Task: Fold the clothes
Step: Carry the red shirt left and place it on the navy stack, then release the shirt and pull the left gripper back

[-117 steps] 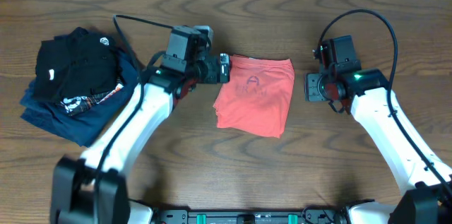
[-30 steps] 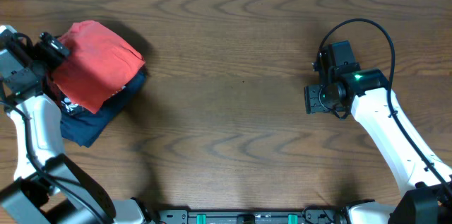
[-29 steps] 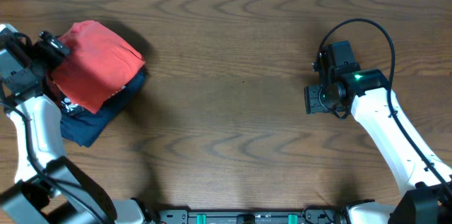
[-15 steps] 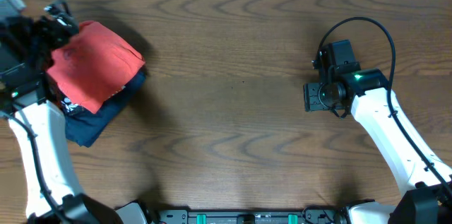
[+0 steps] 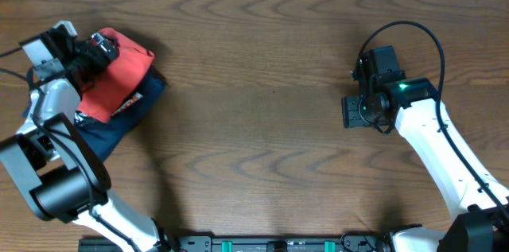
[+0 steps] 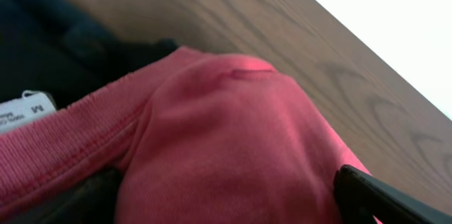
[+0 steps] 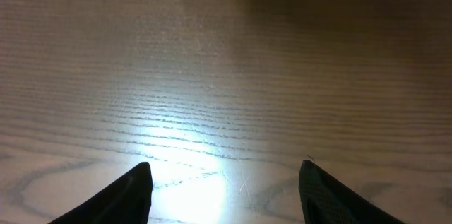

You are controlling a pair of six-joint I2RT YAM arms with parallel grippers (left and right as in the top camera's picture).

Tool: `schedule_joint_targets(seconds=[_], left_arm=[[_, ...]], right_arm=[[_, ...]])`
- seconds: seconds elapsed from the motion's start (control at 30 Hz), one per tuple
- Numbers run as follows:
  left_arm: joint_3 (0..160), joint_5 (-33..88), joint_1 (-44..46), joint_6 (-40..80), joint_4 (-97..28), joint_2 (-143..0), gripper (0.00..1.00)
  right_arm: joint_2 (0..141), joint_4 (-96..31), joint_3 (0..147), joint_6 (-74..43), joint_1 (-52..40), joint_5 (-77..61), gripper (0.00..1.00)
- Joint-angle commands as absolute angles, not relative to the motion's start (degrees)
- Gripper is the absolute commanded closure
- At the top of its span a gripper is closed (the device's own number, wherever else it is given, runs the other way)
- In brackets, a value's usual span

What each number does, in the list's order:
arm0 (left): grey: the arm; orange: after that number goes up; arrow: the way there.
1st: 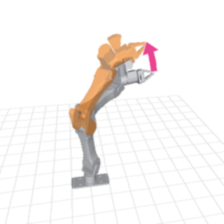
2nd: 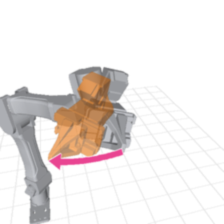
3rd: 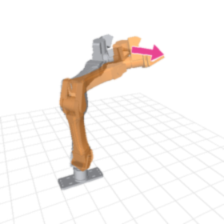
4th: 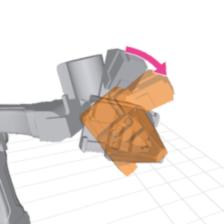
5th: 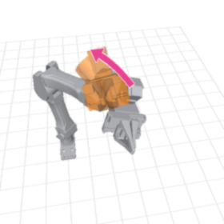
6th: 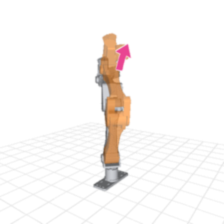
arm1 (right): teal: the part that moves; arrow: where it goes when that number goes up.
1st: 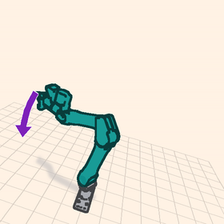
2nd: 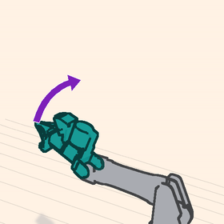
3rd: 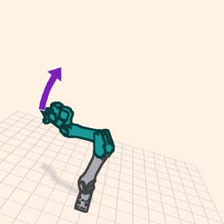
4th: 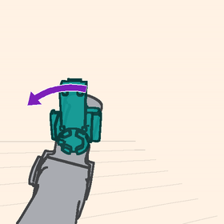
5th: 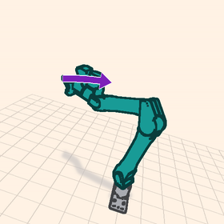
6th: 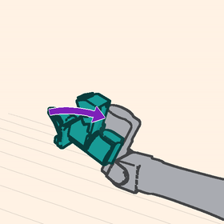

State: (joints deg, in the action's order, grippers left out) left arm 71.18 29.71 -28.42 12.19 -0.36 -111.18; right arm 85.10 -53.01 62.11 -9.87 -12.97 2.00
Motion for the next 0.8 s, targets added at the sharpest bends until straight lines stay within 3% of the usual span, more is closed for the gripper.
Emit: schedule_joint_targets(seconds=[0.0, 0.17, 0.43, 0.57, 0.77], left_arm=[[68.20, 31.86, -28.60, 13.98, -4.05, -120.11, 0.02], [68.23, 32.18, -28.58, 13.93, -3.31, -116.46, 0.02], [68.79, 32.45, -27.53, 13.98, -0.58, -95.98, 0.02], [68.90, 32.40, -24.16, 13.15, -1.50, -86.56, 0.02], [68.90, 29.32, -11.75, 7.16, -10.68, -81.41, 0.02]], right_arm=[[84.33, -53.67, 62.67, -10.24, -12.38, 1.43, 0.35], [84.33, -54.02, 62.67, -10.22, -12.38, 1.45, 0.35], [84.33, -52.47, 62.67, -10.22, -12.38, 1.48, 0.33], [84.33, -49.36, 62.67, -10.24, -12.38, 1.45, 0.14], [84.33, -42.15, 62.67, -10.26, -12.38, -1.32, 0.01]])
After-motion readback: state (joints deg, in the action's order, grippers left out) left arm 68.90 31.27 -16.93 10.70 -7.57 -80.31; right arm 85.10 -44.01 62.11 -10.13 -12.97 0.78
